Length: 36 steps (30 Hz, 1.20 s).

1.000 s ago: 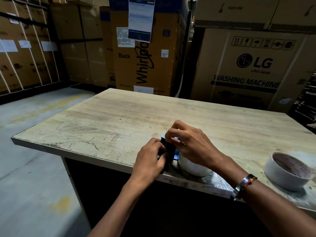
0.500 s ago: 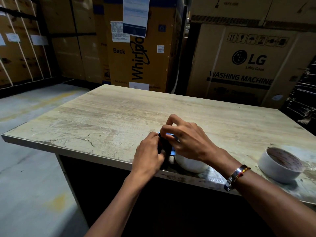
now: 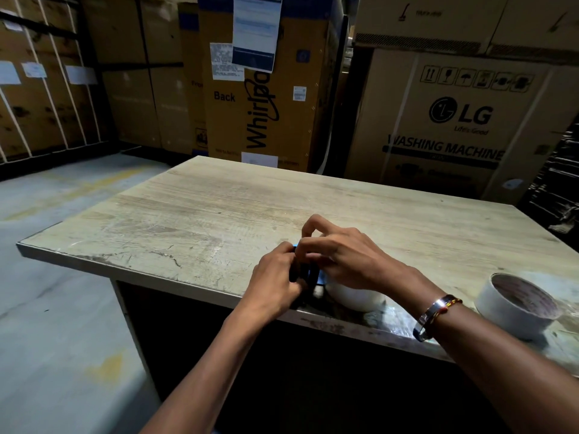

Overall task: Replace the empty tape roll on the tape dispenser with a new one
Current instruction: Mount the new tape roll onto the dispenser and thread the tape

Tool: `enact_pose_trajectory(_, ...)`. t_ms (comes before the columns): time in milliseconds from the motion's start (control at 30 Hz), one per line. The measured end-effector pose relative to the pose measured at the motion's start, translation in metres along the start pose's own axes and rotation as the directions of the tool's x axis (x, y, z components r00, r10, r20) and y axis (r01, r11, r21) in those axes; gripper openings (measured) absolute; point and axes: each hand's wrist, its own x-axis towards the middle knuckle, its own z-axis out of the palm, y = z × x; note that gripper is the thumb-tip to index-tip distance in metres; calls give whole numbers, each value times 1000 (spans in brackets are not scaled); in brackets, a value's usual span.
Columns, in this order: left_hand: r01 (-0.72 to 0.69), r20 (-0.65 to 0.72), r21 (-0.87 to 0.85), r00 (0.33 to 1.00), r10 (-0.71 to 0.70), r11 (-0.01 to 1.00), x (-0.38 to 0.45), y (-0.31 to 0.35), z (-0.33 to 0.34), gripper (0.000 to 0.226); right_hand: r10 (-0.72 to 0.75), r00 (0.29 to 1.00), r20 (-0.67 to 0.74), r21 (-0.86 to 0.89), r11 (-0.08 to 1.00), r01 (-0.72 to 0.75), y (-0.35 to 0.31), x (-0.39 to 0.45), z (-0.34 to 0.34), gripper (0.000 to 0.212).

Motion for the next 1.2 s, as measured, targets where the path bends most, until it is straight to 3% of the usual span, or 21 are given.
enact_pose_trajectory(400,-40,7,-15,999,40,999,-3,0,-2,5,86,996,-21,94,992,-83,3,2,5,7)
enact_pose_trajectory(467,-36,-15,-5,999,36,999,-3,-3,-2,10,121,993,8,385,916,-115,3,2,-2,13)
enact_pose_trajectory(533,-46,-26,-28,999,45,999,-4,-8,-3,11,205,979,-5,727,673,-137,7,-3,-17,20)
enact_pose_trajectory(567,-51,-25,-49,998,50,998,-5,-10,-4,11,272,961,-41,788,600,-136,10,-6,-24,22)
enact_pose_trajectory(600,-56,-23,-69,998,54,996,-5,-12,-5,10,340,936,-88,787,600,-144,13,-11,-29,21)
enact_pose_trajectory(700,-62,1,-108,998,63,992,-5,-14,-6,10,473,863,-174,610,740,-283,22,-26,-28,18)
enact_pose_trajectory(900,-75,44,-112,996,80,991,-7,-15,-9,9,430,902,-26,327,857,-399,17,-40,1,27)
enact_pose_trajectory(1033,-76,82,-101,993,85,992,-7,-13,-12,9,440,897,-41,216,880,-422,20,-32,1,26)
enact_pose_trajectory(1200,-103,104,-75,988,111,992,-8,-15,-14,5,422,906,36,133,896,-423,18,-14,-2,31)
